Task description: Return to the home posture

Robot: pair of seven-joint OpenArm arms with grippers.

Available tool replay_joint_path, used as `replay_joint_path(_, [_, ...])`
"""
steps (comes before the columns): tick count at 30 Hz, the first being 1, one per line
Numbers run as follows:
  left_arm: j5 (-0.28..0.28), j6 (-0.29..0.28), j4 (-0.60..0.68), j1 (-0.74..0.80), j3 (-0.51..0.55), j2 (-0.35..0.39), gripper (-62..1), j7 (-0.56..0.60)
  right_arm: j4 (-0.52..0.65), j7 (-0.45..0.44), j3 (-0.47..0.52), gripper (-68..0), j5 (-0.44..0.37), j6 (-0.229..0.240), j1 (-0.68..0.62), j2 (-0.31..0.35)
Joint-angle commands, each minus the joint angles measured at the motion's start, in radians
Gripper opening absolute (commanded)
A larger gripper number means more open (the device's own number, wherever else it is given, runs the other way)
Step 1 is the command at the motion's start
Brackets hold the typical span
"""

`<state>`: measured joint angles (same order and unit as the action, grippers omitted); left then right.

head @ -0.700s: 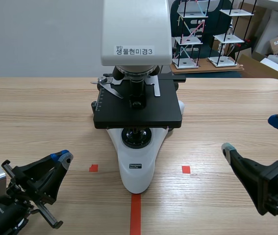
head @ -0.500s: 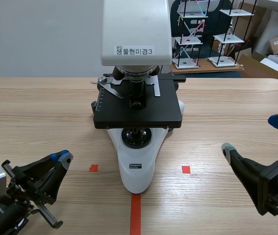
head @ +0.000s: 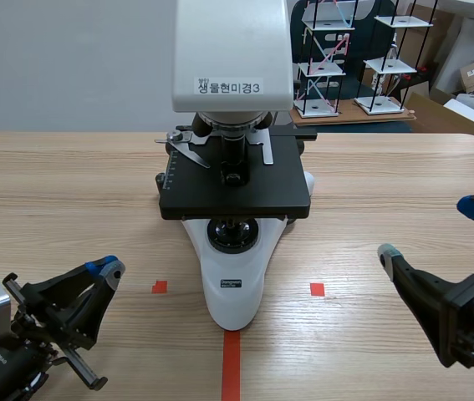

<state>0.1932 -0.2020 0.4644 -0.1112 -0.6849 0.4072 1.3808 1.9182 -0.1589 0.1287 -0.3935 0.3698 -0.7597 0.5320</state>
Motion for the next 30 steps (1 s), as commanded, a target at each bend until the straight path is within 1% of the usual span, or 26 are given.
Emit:
replay_joint_path(1, [0.004, -0.002, 0.013, -0.003, 0.008, 0.004, -51.4, 0.014, 0.011, -0.015, -0.005, -5.8, -0.011, -0.004, 0.009, 0.005])
replay_joint_path(2, [0.004, -0.002, 0.013, -0.003, 0.008, 0.004, -50.4, 0.016, 0.011, -0.015, -0.005, -5.8, -0.011, -0.004, 0.009, 0.005])
replay_joint_path(5, [0.004, -0.002, 0.014, -0.003, 0.008, 0.006, -50.4, 0.028, 0.011, -0.015, -0.005, -5.8, -0.011, -0.004, 0.009, 0.005])
replay_joint_path(9, [0.005, -0.003, 0.014, 0.001, 0.008, 0.015, -50.4, 0.121, 0.011, -0.015, -0.005, -5.8, -0.011, -0.004, 0.009, 0.005])
replay_joint_path(12, [0.005, -0.032, 0.029, 0.014, 0.014, 0.042, -50.4, 0.107, 0.011, -0.015, -0.005, -5.8, -0.011, -0.004, 0.009, 0.005])
replay_joint_path(15, [0.02, -0.034, 0.072, 0.059, 0.051, 0.077, -50.4, 0.086, 0.011, -0.015, -0.005, -5.8, -0.011, -0.004, 0.009, 0.005])
replay_joint_path(17, [0.028, -0.061, 0.121, 0.102, 0.101, 0.105, -50.4, 0.05, 0.011, -0.015, -0.005, -5.8, -0.011, -0.004, 0.009, 0.005])
replay_joint_path(21, [0.027, -0.151, 0.278, 0.229, 0.25, 0.165, -50.1, -0.062, 0.011, -0.015, -0.005, -5.8, -0.011, -0.004, 0.009, 0.005])
replay_joint_path(22, [0.027, -0.166, 0.328, 0.266, 0.293, 0.179, -48.6, -0.095, 0.011, -0.015, -0.005, -5.8, -0.011, -0.004, 0.009, 0.005])
replay_joint_path(23, [0.027, -0.177, 0.381, 0.307, 0.34, 0.191, -44.9, -0.133, 0.011, -0.015, -0.005, -5.8, -0.011, -0.004, 0.009, 0.005])
replay_joint_path(24, [0.027, -0.19, 0.434, 0.348, 0.386, 0.201, -39.8, -0.166, 0.011, -0.015, -0.005, -5.8, -0.011, -0.004, 0.009, 0.005])
replay_joint_path(25, [0.027, -0.209, 0.496, 0.395, 0.441, 0.212, -32.6, -0.2, 0.011, -0.015, -0.005, -5.8, -0.011, -0.004, 0.009, 0.005])
replay_joint_path(26, [0.027, -0.226, 0.551, 0.435, 0.488, 0.22, -26.7, -0.23, 0.011, -0.015, -0.005, -5.8, -0.011, -0.004, 0.009, 0.005])
replay_joint_path(27, [0.029, -0.249, 0.612, 0.478, 0.538, 0.226, -22.7, -0.268, 0.011, -0.015, -0.005, -5.8, -0.011, -0.004, 0.009, 0.005])
replay_joint_path(28, [0.035, -0.266, 0.67, 0.518, 0.587, 0.228, -21.4, -0.313, 0.011, -0.015, -0.005, -5.8, -0.011, -0.004, 0.009, 0.005])
replay_joint_path(30, [0.048, -0.269, 0.793, 0.598, 0.678, 0.227, -19.7, -0.422, 0.011, -0.015, -0.005, -5.8, -0.011, -0.004, 0.009, 0.005])
